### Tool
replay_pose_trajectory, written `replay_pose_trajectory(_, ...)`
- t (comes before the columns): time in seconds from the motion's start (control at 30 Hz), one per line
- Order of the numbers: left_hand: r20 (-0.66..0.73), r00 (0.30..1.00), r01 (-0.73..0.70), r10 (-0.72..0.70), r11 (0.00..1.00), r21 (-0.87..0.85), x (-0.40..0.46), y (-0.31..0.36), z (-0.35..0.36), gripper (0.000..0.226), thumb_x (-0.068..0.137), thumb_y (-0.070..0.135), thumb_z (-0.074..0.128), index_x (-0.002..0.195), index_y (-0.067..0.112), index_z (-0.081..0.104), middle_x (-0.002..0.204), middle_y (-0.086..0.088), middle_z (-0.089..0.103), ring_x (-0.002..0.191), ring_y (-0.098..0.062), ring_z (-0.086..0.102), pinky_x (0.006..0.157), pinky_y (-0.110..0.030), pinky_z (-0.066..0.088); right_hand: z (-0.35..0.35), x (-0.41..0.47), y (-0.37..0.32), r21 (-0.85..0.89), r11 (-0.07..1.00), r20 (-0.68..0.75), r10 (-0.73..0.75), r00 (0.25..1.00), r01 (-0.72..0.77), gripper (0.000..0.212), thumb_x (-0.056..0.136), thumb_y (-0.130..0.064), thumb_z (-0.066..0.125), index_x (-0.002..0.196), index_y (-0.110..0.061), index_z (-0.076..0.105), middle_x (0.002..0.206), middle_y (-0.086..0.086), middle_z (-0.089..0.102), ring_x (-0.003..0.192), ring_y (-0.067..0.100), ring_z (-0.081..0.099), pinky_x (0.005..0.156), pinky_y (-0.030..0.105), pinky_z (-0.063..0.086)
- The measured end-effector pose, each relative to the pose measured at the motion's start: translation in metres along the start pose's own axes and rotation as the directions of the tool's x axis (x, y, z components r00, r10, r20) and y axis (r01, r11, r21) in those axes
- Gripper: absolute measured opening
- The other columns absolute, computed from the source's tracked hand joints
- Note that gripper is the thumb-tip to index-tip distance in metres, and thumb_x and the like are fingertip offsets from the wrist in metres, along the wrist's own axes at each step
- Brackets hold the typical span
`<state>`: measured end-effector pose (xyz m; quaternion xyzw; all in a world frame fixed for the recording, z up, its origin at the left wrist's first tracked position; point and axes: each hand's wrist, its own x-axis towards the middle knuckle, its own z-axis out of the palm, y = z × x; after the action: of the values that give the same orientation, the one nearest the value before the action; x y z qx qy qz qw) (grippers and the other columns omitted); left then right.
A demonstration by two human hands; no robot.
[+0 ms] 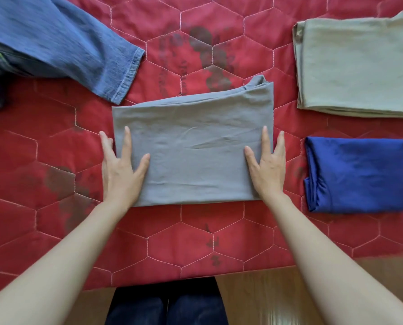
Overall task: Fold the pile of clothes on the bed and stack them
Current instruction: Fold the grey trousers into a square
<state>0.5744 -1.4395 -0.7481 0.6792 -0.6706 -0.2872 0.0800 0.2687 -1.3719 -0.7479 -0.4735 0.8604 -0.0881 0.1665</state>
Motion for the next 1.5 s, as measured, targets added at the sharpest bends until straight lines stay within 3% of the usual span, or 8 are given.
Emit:
replay_pose_trajectory(0.1,0.009,0.998,0.065,-0.064,0.985,-0.162,0.01,0.002,-0.009,0.072,0.092,0.039,0.059,0.152,0.037,0.018,0.13,-0.014,0.04,0.117,-0.025,0.042,0.102,-0.028,0.028,-0.012,0.011,0.003,0.025,1.0,-0.012,0.007,1.0,-0.006,0.067,0.095,-0.047,0.052,0.152,-0.034,0.021,0.129,0.011,0.045,0.115,0.029,0.045,0.091,0.037,0.038)
replay_pose_trajectory(0.2,0.096,0.99,0.118,-0.102,0.977,-0.18,0.013,0.002,-0.014,0.072,0.092,0.048,0.056,0.148,0.051,0.012,0.104,-0.006,0.042,0.089,-0.019,0.042,0.084,-0.029,0.029,-0.02,0.018,0.004,0.112,0.992,0.107,0.04,0.994,-0.052,0.067,0.095,-0.051,0.049,0.15,-0.047,0.012,0.108,0.008,0.051,0.101,0.031,0.054,0.081,0.037,0.039)
replay_pose_trajectory(0.37,0.113,0.992,0.082,-0.053,0.958,-0.275,0.014,-0.008,-0.023,0.068,0.093,0.039,0.059,0.147,0.051,0.02,0.112,-0.006,0.054,0.113,-0.025,0.052,0.091,-0.024,0.03,-0.024,0.017,0.003,0.171,0.985,0.104,0.018,0.994,-0.036,0.061,0.095,-0.044,0.053,0.149,-0.042,0.025,0.109,0.012,0.059,0.106,0.033,0.056,0.088,0.038,0.042)
replay_pose_trajectory(0.57,-0.033,0.998,0.034,-0.05,0.924,-0.381,0.012,-0.002,-0.033,0.06,0.091,0.024,0.064,0.144,0.039,0.04,0.105,-0.002,0.052,0.099,-0.011,0.05,0.094,-0.021,0.034,-0.027,-0.004,-0.02,0.021,1.0,-0.076,-0.007,0.997,0.008,0.059,0.095,-0.035,0.058,0.148,-0.023,0.036,0.095,0.016,0.05,0.081,0.033,0.055,0.064,0.034,0.038)
replay_pose_trajectory(0.77,-0.141,0.99,-0.034,-0.017,0.936,-0.35,0.018,0.028,-0.058,0.053,0.089,0.017,0.066,0.139,0.027,0.05,0.099,-0.006,0.053,0.09,-0.016,0.051,0.085,-0.019,0.034,-0.054,-0.018,-0.045,0.049,0.999,-0.134,0.007,0.991,-0.001,0.059,0.092,-0.03,0.063,0.145,-0.016,0.041,0.098,0.018,0.052,0.079,0.036,0.056,0.064,0.041,0.045)
replay_pose_trajectory(1.03,-0.194,0.98,-0.12,0.041,0.901,-0.416,0.043,0.09,-0.082,0.053,0.089,0.016,0.067,0.138,0.028,0.051,0.098,-0.003,0.052,0.085,-0.004,0.045,0.082,-0.013,0.031,-0.118,0.022,-0.041,0.107,0.993,-0.278,-0.013,0.961,0.045,0.059,0.089,-0.027,0.069,0.142,-0.015,0.047,0.093,0.018,0.053,0.077,0.037,0.057,0.063,0.042,0.048)
replay_pose_trajectory(1.23,-0.203,0.978,-0.136,0.048,0.884,-0.447,0.061,0.172,-0.059,0.053,0.09,0.016,0.065,0.139,0.027,0.05,0.1,-0.002,0.05,0.086,-0.003,0.042,0.081,-0.01,0.028,-0.165,0.079,0.006,0.065,0.996,-0.31,-0.033,0.95,0.055,0.059,0.089,-0.029,0.067,0.143,-0.016,0.046,0.096,0.019,0.055,0.082,0.037,0.059,0.067,0.041,0.047)
replay_pose_trajectory(1.5,-0.191,0.981,-0.103,0.006,0.86,-0.499,0.072,0.314,0.028,0.052,0.092,0.019,0.063,0.141,0.03,0.048,0.101,-0.008,0.051,0.087,-0.009,0.045,0.081,-0.012,0.029,-0.222,0.175,0.136,0.062,0.993,-0.299,-0.073,0.951,0.095,0.057,0.09,-0.029,0.066,0.142,-0.014,0.047,0.102,0.02,0.057,0.088,0.037,0.058,0.076,0.042,0.044)
